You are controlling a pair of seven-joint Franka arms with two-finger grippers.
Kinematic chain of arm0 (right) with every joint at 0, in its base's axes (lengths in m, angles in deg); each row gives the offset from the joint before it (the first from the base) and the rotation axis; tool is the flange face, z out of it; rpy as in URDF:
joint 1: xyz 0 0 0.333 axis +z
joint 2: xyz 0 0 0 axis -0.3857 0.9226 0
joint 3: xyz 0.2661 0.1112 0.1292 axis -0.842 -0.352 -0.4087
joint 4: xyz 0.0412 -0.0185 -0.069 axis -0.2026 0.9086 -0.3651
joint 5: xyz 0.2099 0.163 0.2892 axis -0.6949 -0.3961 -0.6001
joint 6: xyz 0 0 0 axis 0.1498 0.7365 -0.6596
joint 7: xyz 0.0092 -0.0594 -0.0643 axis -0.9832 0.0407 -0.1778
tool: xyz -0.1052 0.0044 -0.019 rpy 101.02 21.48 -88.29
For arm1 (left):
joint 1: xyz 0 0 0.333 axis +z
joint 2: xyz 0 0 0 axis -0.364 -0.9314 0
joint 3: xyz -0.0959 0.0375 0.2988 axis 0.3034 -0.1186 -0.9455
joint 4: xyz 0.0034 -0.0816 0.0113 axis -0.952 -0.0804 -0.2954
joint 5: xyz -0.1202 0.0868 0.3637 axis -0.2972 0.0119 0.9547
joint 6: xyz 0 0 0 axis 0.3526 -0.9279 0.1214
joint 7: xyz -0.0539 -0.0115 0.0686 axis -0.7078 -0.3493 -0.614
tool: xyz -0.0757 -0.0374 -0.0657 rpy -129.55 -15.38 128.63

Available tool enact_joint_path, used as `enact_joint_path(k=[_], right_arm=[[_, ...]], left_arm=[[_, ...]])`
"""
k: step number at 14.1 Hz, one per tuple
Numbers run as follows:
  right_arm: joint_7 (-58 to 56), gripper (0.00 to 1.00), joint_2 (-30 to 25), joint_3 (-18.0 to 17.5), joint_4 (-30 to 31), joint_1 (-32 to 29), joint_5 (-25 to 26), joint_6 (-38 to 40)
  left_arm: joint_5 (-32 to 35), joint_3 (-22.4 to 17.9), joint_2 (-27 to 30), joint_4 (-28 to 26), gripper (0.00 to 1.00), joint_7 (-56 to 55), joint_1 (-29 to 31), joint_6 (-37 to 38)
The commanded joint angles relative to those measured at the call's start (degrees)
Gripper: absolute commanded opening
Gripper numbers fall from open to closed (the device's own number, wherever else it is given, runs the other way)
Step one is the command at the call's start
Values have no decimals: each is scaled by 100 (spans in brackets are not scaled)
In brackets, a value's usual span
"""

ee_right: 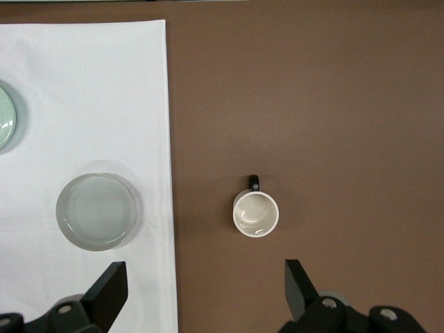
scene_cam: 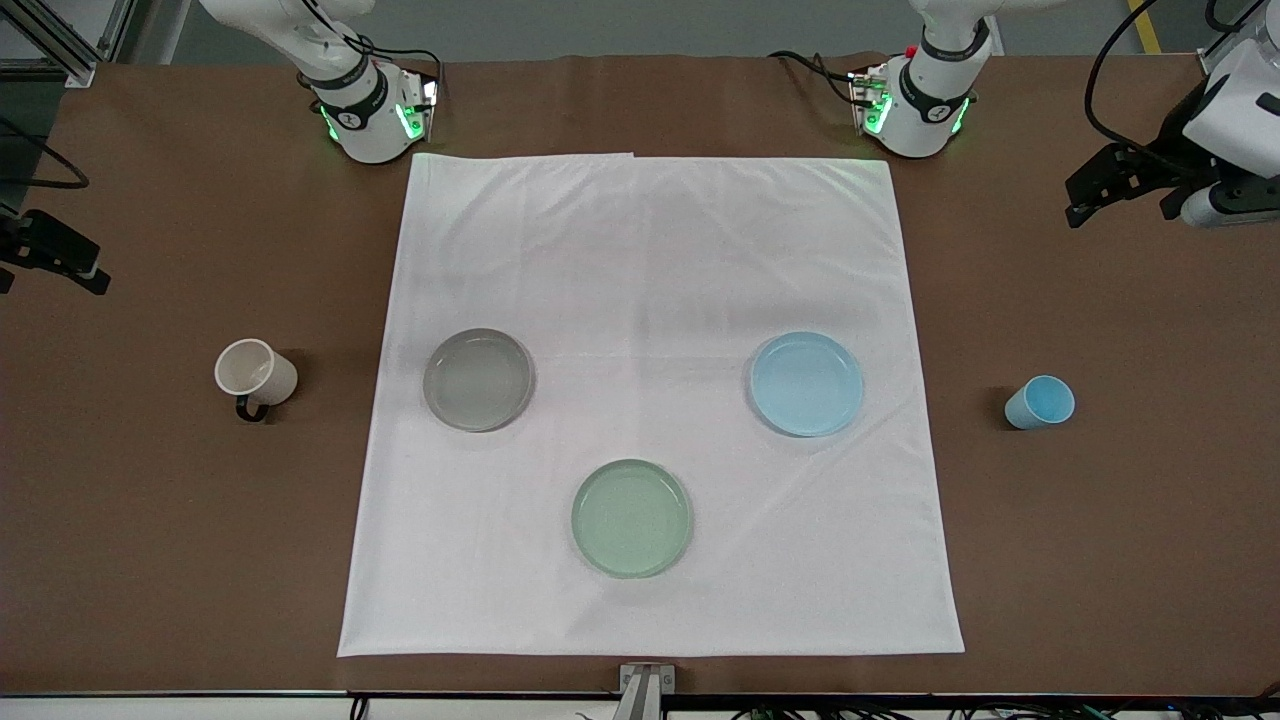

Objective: Place blue cup in blue plate and white mug in gray plate
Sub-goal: 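Reach the left gripper toward the blue cup while the right gripper reaches the mug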

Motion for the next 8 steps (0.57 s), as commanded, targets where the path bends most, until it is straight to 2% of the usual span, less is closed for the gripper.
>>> enact_joint_path(k=[1, 4, 8], right_arm=[[109, 100, -15, -4, -58, 3, -2, 73], [101, 100, -15, -4, -93, 3, -2, 73], [101, 100, -15, -4, -93, -6, -2, 73]], left_arm=[[125, -1, 56, 50, 100, -19, 1, 74], [133, -45, -102, 198, 100, -2, 132, 74], [151, -54, -812, 269, 100, 113, 633, -65]])
